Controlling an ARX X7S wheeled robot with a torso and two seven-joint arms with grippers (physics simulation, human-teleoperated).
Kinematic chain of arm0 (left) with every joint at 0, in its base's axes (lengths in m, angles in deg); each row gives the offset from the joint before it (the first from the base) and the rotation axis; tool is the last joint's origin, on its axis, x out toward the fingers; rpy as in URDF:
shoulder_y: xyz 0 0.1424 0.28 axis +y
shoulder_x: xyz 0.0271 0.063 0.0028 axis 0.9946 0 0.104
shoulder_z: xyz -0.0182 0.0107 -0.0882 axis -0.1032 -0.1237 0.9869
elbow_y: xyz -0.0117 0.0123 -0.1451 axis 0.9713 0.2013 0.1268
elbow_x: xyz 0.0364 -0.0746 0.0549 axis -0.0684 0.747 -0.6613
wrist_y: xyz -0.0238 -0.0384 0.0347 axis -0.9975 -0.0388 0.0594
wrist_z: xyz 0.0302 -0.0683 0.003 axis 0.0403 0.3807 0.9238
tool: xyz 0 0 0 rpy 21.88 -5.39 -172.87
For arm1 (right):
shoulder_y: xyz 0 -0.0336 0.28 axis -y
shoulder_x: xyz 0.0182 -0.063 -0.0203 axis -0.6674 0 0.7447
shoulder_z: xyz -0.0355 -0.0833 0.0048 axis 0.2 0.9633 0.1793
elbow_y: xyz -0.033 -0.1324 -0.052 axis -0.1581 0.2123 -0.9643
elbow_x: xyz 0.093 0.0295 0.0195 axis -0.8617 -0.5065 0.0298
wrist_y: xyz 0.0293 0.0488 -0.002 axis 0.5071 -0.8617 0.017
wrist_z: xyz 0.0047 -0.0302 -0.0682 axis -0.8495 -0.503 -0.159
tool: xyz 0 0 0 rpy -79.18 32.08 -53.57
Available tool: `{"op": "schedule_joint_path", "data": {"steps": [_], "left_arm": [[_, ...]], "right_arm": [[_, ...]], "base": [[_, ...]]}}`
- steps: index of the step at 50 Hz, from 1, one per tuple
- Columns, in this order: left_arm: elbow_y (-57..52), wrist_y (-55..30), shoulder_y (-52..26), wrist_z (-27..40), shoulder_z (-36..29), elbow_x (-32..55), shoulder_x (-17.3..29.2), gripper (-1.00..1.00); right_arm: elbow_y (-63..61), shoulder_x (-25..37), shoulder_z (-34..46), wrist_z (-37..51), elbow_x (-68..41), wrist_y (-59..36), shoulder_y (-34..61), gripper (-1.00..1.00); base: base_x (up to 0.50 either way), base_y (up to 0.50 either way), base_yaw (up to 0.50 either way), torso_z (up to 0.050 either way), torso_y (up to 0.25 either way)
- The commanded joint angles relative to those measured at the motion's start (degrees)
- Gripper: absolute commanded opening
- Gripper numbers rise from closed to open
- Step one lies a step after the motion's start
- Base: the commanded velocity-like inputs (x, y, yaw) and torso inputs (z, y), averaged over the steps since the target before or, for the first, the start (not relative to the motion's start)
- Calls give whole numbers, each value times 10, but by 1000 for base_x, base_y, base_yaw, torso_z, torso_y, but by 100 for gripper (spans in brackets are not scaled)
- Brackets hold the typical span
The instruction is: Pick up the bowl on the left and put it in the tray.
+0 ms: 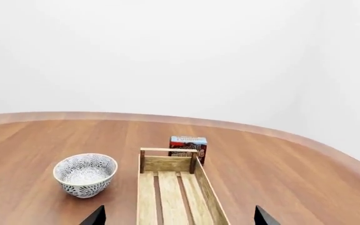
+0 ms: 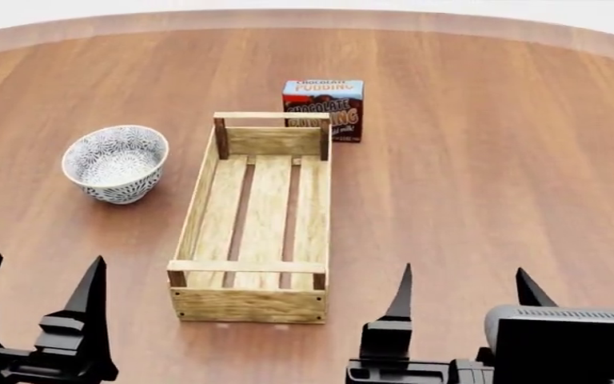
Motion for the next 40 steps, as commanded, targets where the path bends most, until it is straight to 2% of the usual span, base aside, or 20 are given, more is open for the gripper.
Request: {"op": "schedule_joint_path", "data": {"steps": [1, 40], "left_arm": [[6, 6, 3, 7, -3, -5, 6, 100], [13, 26, 8, 10, -26, -5, 24, 100]], "right_arm": [[5, -2, -4, -7, -11, 24, -10, 100], [5, 10, 0, 6, -26, 25, -17, 100]], "base": [[0, 500, 0, 0, 0], [0, 500, 0, 0, 0]]}}
